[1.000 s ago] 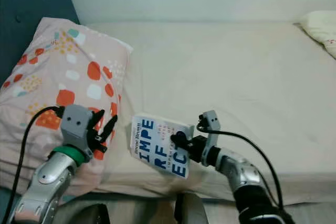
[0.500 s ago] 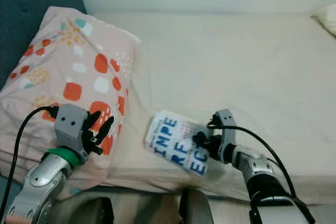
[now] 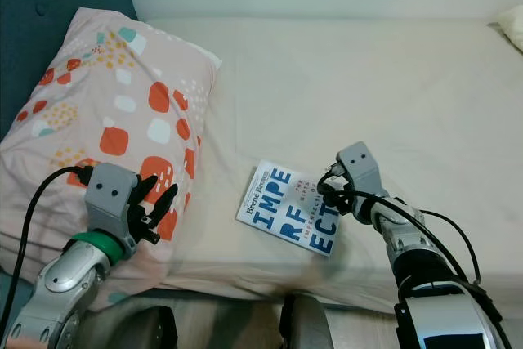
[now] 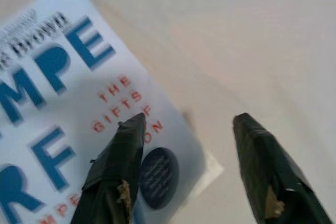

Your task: Clean up the room

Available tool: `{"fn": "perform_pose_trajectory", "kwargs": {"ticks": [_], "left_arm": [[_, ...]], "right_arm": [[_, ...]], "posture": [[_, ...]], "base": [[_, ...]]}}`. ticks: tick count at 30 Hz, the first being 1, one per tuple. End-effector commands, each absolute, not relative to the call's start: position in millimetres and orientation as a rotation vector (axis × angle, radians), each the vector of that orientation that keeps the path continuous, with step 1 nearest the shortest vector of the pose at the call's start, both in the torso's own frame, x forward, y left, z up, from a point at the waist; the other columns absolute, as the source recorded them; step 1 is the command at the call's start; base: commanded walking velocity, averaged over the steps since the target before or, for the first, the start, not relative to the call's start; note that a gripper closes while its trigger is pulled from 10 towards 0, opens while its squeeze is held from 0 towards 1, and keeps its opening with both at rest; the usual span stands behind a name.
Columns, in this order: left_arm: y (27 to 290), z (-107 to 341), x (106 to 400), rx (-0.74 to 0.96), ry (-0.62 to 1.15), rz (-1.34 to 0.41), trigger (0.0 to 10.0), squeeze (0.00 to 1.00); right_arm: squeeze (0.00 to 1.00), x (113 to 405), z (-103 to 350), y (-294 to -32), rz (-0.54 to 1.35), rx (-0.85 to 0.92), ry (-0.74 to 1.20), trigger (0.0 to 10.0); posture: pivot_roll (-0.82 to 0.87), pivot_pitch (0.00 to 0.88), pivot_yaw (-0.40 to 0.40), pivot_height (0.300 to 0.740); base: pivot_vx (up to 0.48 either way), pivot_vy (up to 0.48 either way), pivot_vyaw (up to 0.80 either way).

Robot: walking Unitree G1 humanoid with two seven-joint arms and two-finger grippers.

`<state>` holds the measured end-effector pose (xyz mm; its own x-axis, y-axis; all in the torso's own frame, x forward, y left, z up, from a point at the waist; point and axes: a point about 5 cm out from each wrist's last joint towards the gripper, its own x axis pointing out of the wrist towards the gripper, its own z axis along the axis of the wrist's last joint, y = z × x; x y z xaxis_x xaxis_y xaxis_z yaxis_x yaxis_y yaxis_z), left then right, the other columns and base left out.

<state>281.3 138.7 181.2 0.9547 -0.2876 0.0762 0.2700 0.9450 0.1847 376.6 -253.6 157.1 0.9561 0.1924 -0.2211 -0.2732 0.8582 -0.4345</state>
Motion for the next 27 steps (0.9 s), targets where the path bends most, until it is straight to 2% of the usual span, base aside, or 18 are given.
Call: {"fn": "perform_pose_trajectory", "kwargs": {"ticks": [1,6,7,8,9,10,11,17,20,21,25,27], "left_arm": [[139,174,279,0.167,-0.069,-0.286,10.0,0.00],[138,174,279,0.165,-0.070,-0.286,10.0,0.00],[137,174,279,0.164,-0.070,-0.286,10.0,0.00],[137,174,279,0.164,-0.070,-0.286,10.0,0.00],[135,173,279,0.160,-0.069,-0.288,10.0,0.00],[135,173,279,0.160,-0.069,-0.288,10.0,0.00],[133,172,279,0.158,-0.067,-0.296,10.0,0.00],[131,171,280,0.160,-0.064,-0.311,10.0,0.00],[131,172,281,0.162,-0.066,-0.316,10.0,0.00],[130,172,282,0.161,-0.066,-0.320,10.0,0.00],[129,171,282,0.160,-0.065,-0.326,10.0,0.00],[127,170,282,0.162,-0.062,-0.334,10.0,0.00]], "right_arm": [[0.00,378,166,-263,0.136,-0.651,0.118,10.0],[0.00,378,172,-265,0.072,-0.679,0.070,10.0],[0.00,378,169,-264,0.067,-0.573,0.066,10.0],[0.00,378,169,-264,0.067,-0.573,0.066,10.0],[0.00,373,152,-255,0.060,-0.307,0.040,10.0],[0.00,373,152,-255,0.060,-0.307,0.040,10.0],[0.00,366,139,-249,0.045,-0.201,0.010,10.0],[0.00,347,127,-220,0.160,-0.124,-0.144,10.0],[0.00,327,130,-186,0.271,-0.029,-0.235,10.0],[0.00,317,127,-171,0.302,0.020,-0.242,10.0],[0.00,303,117,-154,0.320,0.096,-0.218,10.0],[0.00,291,97,-144,0.325,0.143,-0.157,10.0]], "posture": [[-0.02,0.233,0.090,0.601],[-0.02,0.229,0.083,0.601],[-0.02,0.226,0.082,0.601],[-0.02,0.226,0.082,0.601],[-0.02,0.225,0.085,0.601],[-0.02,0.225,0.085,0.601],[-0.03,0.225,0.093,0.601],[-0.04,0.226,0.096,0.601],[-0.06,0.230,0.093,0.601],[-0.06,0.231,0.092,0.601],[-0.07,0.232,0.092,0.601],[-0.06,0.231,0.093,0.601]], "base": [[0.000,0.000,0.00],[0.000,0.000,0.00],[0.000,0.000,0.00],[0.000,0.000,0.00],[0.000,0.000,0.00],[0.000,0.000,0.00],[0.000,0.000,0.00],[0.000,0.000,0.00],[0.000,0.000,0.00],[0.000,0.000,0.00],[0.000,0.000,0.00],[0.000,0.000,0.00]]}}
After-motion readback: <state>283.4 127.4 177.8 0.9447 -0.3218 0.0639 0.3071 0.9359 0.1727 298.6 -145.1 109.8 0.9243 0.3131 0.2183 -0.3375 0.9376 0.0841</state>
